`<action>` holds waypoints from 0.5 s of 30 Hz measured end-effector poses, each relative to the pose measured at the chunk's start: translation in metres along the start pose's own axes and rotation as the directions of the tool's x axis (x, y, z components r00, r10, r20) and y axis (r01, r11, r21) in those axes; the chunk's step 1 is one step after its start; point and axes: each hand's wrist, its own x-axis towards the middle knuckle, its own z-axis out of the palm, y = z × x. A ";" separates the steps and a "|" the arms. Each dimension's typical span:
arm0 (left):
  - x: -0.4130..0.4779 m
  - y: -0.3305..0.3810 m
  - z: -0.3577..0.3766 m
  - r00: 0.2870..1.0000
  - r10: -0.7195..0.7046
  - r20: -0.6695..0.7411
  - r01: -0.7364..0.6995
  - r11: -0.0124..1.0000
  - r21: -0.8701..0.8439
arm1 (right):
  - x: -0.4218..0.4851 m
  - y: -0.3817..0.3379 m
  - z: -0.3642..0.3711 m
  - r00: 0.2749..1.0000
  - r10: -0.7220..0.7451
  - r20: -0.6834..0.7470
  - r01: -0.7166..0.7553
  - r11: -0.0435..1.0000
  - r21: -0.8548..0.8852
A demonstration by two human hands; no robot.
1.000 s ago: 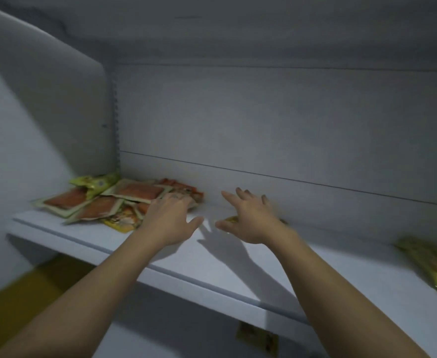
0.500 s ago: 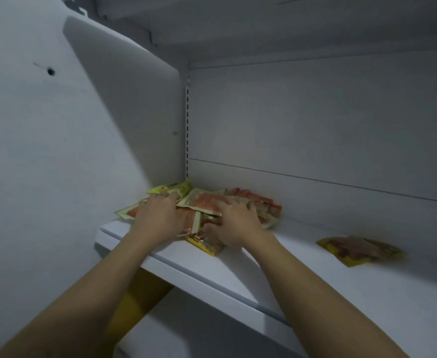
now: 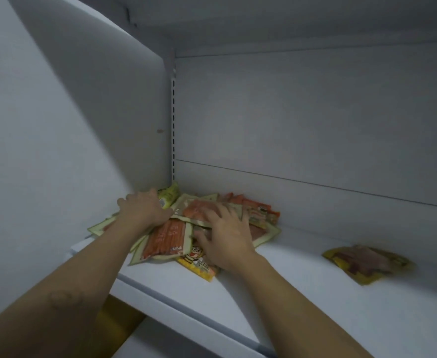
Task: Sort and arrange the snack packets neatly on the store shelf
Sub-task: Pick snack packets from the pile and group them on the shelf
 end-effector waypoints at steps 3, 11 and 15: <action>0.008 0.001 0.011 0.999 -0.036 0.039 0.036 0.999 -0.006 | 0.002 0.001 0.002 1.000 -0.017 -0.009 0.017 1.000 0.005; 0.013 -0.007 0.012 0.997 -0.025 -0.071 0.017 0.994 -0.109 | 0.004 0.001 0.003 1.000 -0.004 0.018 0.004 0.999 0.044; 0.001 -0.005 0.011 0.964 0.018 -0.264 -0.079 0.971 -0.224 | 0.002 -0.002 0.004 0.998 -0.066 0.011 0.062 0.980 0.186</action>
